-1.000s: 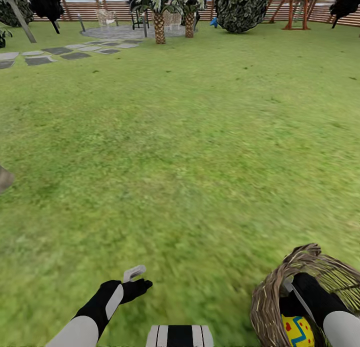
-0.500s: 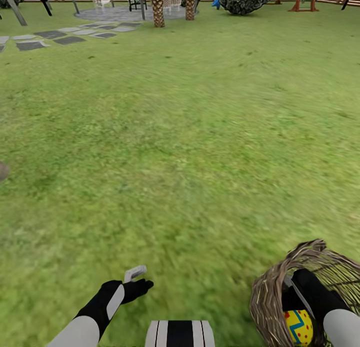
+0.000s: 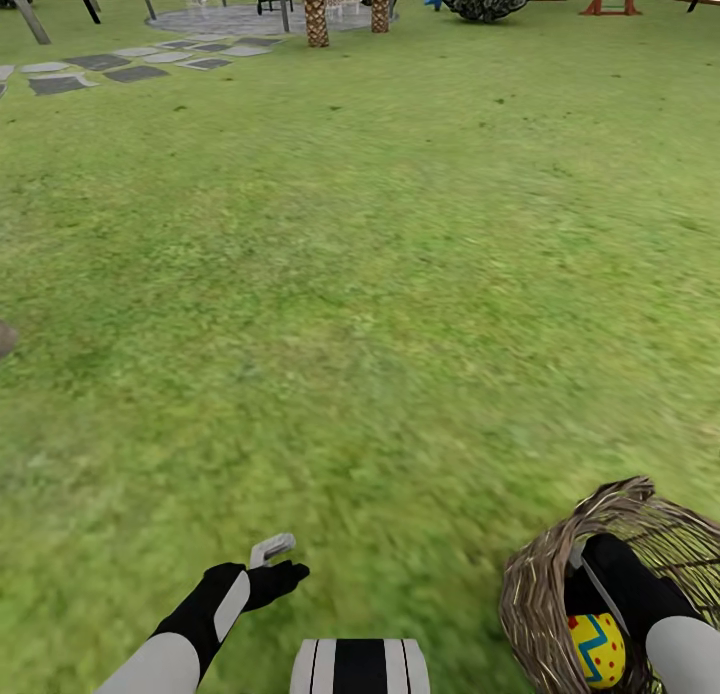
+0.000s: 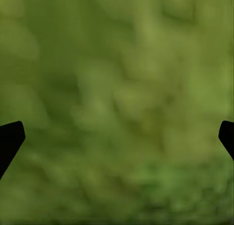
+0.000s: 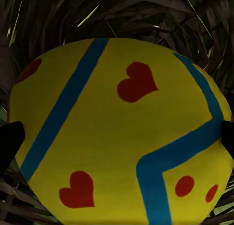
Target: Take the three Easter eggs out of the wicker basket on the lawn in the garden, then place them on the lawn next to a single tree (choose any tree) so that all three eggs are next to the same tree and none are left in the basket.
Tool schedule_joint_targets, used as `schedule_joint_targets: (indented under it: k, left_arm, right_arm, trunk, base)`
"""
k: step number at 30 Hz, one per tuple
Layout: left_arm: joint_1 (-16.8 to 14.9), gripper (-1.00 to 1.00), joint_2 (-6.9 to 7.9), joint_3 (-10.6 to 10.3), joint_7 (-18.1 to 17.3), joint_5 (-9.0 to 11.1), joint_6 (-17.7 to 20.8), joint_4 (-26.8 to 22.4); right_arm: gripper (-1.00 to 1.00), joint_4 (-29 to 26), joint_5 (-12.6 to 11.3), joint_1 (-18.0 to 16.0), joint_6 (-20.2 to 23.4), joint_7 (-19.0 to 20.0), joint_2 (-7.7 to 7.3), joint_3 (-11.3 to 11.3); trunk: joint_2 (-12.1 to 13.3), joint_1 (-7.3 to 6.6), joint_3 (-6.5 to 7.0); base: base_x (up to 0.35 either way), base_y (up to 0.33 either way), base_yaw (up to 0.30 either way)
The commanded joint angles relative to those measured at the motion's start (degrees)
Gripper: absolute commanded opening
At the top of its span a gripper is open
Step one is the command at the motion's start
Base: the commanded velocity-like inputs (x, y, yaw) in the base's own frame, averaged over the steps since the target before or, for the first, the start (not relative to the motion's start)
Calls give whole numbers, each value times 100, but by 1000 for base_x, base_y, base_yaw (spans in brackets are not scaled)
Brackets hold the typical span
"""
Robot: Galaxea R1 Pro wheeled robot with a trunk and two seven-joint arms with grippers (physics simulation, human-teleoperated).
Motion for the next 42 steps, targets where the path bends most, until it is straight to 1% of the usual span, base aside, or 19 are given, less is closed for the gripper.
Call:
schedule_joint_targets:
  k: [1,22,28,32,38,42]
  left_arm:
    - [-3,100,-5,36,-10,28,43,-10]
    - [0,100,-2,39,-10,33,35,-11]
    - [-4,100,48,45,-3,24,26,-10]
    - [-3,100,48,37,26,3,26,46]
    - [-3,100,51,41,27,23,26,69]
    - [1,100,49,45,25,42,0,137]
  right_arm:
    - [-100,373,74,4,16,49,0,3]
    - [-100,373,74,4,16,34,8,4]
    - [-100,380,74,4,16,25,8,4]
    - [-100,380,74,4,16,32,8,4]
    - [-100,375,74,5,16,33,8,4]
    - [-100,376,74,5,16,33,8,4]
  trunk:
    - [-1,0,-5]
    - [-1,0,-5]
    - [-1,0,-5]
    - [4,-10,84]
    - [12,-26,217]
    - [18,-36,305]
  base:
    - [0,0,0]
    - [-5,0,0]
    - [-6,0,0]
    - [0,0,0]
    - [-8,0,0]
    - [-275,0,0]
